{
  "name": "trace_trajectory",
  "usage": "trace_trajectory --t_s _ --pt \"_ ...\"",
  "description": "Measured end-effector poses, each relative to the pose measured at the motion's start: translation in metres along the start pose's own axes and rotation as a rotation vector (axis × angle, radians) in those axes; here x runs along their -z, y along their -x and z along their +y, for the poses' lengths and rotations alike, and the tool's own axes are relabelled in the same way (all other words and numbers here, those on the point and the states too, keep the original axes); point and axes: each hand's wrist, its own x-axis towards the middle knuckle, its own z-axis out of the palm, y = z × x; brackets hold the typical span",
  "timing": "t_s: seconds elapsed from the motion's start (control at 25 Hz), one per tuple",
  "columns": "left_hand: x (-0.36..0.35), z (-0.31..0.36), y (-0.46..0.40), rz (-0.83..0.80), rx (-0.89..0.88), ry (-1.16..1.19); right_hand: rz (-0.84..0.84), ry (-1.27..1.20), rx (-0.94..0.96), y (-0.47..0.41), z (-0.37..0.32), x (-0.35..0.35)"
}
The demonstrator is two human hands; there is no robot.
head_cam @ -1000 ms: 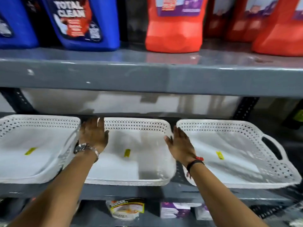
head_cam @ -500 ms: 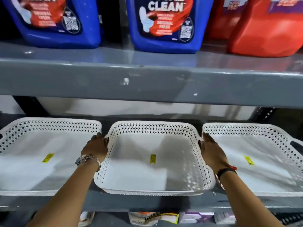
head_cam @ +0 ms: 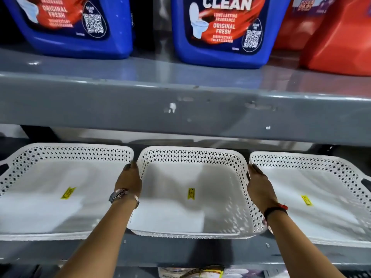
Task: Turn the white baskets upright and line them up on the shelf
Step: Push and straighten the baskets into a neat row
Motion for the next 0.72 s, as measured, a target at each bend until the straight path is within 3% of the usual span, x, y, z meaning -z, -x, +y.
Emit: trace_trajectory --t_s 0.36,0.72 --pt "0.001 0.021 -0.03 0.009 -0.013 0.058 -0.001 0.0 0.031 -0.045 -0.003 -0.003" --pt "0.001 0.018 -0.016 -0.007 -0.012 0.013 0.005 -0.031 -0.005 -0.032 -0.004 0.0"
